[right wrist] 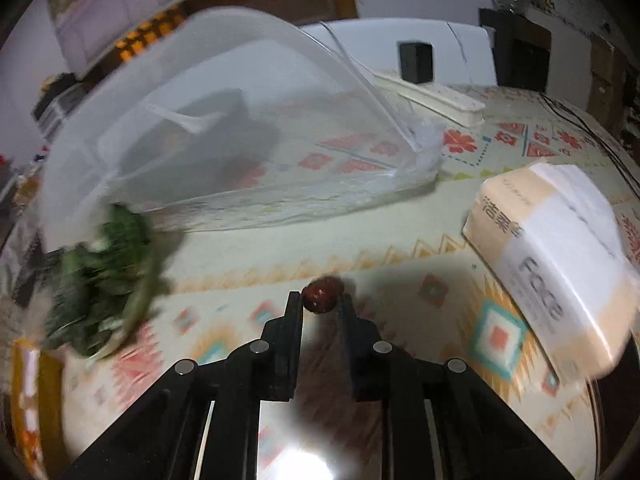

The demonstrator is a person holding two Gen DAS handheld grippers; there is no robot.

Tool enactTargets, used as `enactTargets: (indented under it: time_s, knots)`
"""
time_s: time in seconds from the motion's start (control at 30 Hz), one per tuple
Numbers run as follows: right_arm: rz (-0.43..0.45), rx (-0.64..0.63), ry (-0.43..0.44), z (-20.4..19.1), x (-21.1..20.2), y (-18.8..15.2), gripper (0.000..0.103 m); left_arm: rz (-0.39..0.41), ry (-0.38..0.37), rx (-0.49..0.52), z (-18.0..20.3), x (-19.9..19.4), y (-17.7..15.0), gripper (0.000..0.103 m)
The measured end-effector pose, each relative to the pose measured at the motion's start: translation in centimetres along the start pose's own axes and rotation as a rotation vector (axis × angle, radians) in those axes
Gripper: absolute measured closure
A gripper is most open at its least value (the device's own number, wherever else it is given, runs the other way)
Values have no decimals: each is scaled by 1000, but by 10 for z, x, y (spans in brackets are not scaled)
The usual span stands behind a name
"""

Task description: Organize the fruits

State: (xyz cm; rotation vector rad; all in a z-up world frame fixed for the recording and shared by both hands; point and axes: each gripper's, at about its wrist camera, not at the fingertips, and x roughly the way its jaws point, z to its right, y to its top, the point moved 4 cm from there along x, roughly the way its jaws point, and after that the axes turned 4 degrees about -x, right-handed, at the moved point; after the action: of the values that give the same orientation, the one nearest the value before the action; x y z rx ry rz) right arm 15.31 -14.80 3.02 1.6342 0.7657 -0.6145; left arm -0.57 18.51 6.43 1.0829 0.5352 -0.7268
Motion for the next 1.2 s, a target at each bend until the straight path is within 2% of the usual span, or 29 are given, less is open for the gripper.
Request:
enactTargets:
  time_s: [0.1,0.23,0.33,0.47,0.53,0.6,0.7,0.73,0.77,0.83,0.9,0.97,1.2]
  knots:
    - [5,-57,113,-40,-34,-16,86,31,25,-59,-32,-19,-1,74]
    - [-11,-190,273,-119,-75,-50,86,74,78,-123,-77,-40,-4,74]
    - [-43,-270,391,-178,-90,-77,86,88,103,-175,-108,-52,-11,74]
    - [-141,-260,602,-240,-93,-104,86,81,91,-239,-138,-61,-23,74]
    - [-123,-232,642,-243,-98,-98,86,85,87,-253,-148,-66,-26,74]
    - [-60,-200,591,-225,-105,-82,86,98,87,-260,-155,-71,-27,74]
    - [8,-210,404,-185,-105,-63,82,119,96,-263,-163,-75,-27,74]
    - [7,-206,338,-168,-99,-59,78,119,95,-266,-165,-74,-27,74]
    - [-14,-183,298,-150,-90,-58,70,116,93,-267,-165,-71,-27,74]
    - [-55,-138,237,-124,-70,-60,68,106,95,-263,-165,-66,-27,74]
    - [-109,-117,206,-105,-51,-70,68,93,113,-253,-164,-60,-26,74]
    - [-146,-120,192,-102,-35,-77,68,89,139,-242,-162,-55,-24,74]
    - [-185,-160,173,-114,-5,-90,68,62,220,-208,-159,-40,-18,74]
